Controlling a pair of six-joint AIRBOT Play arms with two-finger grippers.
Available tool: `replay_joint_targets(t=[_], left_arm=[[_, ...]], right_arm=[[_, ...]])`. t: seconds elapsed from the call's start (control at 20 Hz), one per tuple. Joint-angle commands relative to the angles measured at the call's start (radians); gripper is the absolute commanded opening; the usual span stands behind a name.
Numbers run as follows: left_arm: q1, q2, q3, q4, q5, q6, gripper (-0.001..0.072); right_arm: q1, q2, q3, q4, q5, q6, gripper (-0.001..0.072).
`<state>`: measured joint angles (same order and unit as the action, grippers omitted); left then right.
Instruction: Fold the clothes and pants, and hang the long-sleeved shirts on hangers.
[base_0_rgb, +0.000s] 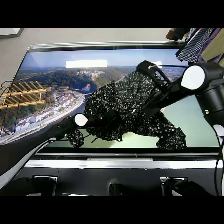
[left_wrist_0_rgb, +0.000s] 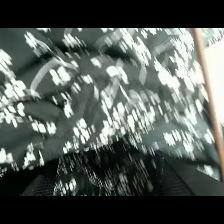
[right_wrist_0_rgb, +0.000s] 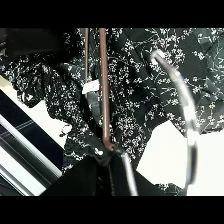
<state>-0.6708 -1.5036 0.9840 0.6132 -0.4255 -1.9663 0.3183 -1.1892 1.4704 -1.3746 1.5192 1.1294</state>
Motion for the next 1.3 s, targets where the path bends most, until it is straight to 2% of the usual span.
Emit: replay_joint_targets(t=[0.0,0.05,0.1,0.15,0.2,0.3,0.35,0.65,0.7,0.75,0.8,0.85,1.0,1.15,1.25], left_arm=[[0.023,-0.063,0.026,0.011,0.002,-0.029,0.0662],[0.029,-0.074,0.027,0.011,0.001,-0.029,0.0607],[0.033,-0.08,0.027,0.011,0.001,-0.025,0.046],[0.034,-0.082,0.027,0.011,0.001,-0.013,0.0357],[0.034,-0.082,0.027,0.011,-0.001,0.005,0.0287],[0.034,-0.078,0.027,0.011,-0.023,0.032,0.0031],[0.034,-0.072,0.027,0.011,-0.024,0.055,0.002],[0.061,0.024,0.027,0.083,-0.127,0.059,0.003],[0.061,0.034,0.029,0.082,-0.142,0.055,0.0182],[0.06,0.033,0.039,0.082,-0.175,0.045,0.0372],[0.06,0.03,0.052,0.082,-0.206,0.044,0.0487],[0.055,0.028,0.063,0.082,-0.222,0.044,0.0533],[0.031,0.001,0.113,0.082,-0.226,0.042,0.0539],[0.017,-0.073,0.18,0.082,-0.275,-0.007,0.054],[0.014,-0.125,0.227,0.082,-0.286,-0.01,0.0539]], right_arm=[[0.001,0.001,0.0,0.002,0.016,0.013,0.0032],[0.001,0.001,0.0,0.002,0.023,0.013,0.0032],[0.001,0.001,0.0,0.002,0.028,0.013,0.0032],[0.001,0.001,0.0,0.002,0.029,0.013,0.0032],[0.001,0.001,0.0,0.002,0.028,0.013,0.0032],[0.001,0.001,0.0,0.002,0.028,0.013,0.0032],[0.001,0.001,0.0,0.002,0.029,0.018,0.0032],[0.001,0.001,0.0,0.002,0.071,0.02,0.0032],[0.001,0.001,0.0,0.002,0.07,0.02,0.0032],[0.001,0.001,0.0,0.002,0.069,0.02,0.0032],[0.001,0.001,0.0,0.002,0.069,0.02,0.0032],[0.001,0.001,0.0,0.002,0.069,0.02,0.0032],[0.001,0.001,0.0,0.002,0.069,0.02,0.0032],[0.001,0.001,0.0,0.002,0.068,0.02,0.0032],[0.001,0.001,0.0,0.002,0.068,0.02,0.0032]])
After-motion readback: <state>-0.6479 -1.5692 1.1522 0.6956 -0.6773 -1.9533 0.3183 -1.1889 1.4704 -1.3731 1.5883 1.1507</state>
